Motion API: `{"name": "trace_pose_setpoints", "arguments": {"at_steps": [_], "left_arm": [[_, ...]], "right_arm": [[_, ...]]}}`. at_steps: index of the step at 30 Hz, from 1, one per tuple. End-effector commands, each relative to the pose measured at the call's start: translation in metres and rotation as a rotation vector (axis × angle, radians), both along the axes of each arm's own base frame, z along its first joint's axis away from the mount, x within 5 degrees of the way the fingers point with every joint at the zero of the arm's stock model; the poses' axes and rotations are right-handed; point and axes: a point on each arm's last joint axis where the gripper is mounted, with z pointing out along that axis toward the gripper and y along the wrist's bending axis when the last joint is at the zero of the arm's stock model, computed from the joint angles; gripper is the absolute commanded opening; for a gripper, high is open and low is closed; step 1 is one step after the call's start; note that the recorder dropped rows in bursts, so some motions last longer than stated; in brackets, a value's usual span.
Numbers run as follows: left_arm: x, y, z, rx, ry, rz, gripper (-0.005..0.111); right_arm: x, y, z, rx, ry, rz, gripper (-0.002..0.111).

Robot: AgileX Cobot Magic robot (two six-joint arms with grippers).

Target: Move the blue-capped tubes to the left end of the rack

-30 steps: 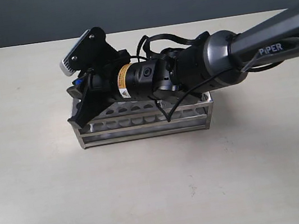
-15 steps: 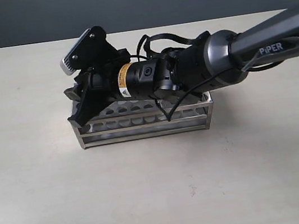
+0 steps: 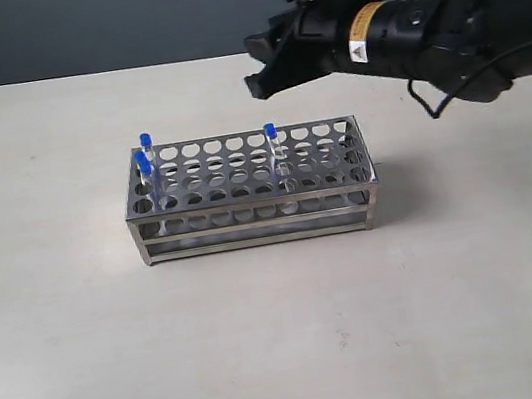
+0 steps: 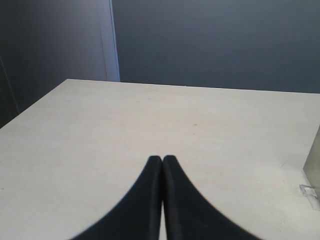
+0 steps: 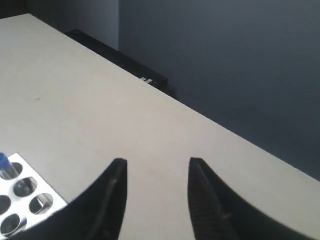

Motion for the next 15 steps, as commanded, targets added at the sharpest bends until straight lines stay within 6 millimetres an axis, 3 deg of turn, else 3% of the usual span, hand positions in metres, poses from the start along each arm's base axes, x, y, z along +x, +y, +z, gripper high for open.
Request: {"name": "trace_pose_setpoints", "arguments": {"at_steps": [1, 5, 15], "left_arm": [[0.000, -0.001, 0.000, -0.005, -0.006, -0.009, 0.000], [0.000, -0.001, 0.000, -0.005, -0.006, -0.009, 0.000], [0.000, -0.001, 0.000, -0.005, -0.006, -0.009, 0.000]], "right_arm": [[-0.018, -0.010, -0.021, 0.013, 0.016, 0.045, 0.040], [-0.018, -0.006, -0.047, 0.033, 0.077, 0.069, 0.040], [-0.016, -0.001, -0.084, 0.032, 0.154, 0.105, 0.040]]}}
